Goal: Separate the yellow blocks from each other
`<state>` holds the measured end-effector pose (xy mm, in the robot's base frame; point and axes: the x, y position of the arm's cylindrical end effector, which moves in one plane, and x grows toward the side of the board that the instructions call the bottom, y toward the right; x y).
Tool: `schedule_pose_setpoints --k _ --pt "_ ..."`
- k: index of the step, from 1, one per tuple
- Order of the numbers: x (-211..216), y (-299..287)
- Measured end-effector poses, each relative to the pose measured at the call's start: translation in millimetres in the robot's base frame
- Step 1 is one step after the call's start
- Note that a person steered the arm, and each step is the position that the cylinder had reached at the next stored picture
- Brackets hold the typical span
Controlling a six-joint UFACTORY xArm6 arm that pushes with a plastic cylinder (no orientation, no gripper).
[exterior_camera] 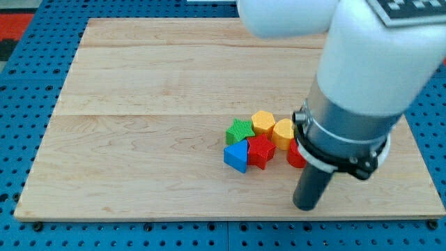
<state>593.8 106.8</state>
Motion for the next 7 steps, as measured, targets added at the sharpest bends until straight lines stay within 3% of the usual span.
schedule_pose_setpoints --k 3,6,7 --pt "-62.0 -62.2" --pt "-87.7 -63.6" --pt "-115.1 -28.8"
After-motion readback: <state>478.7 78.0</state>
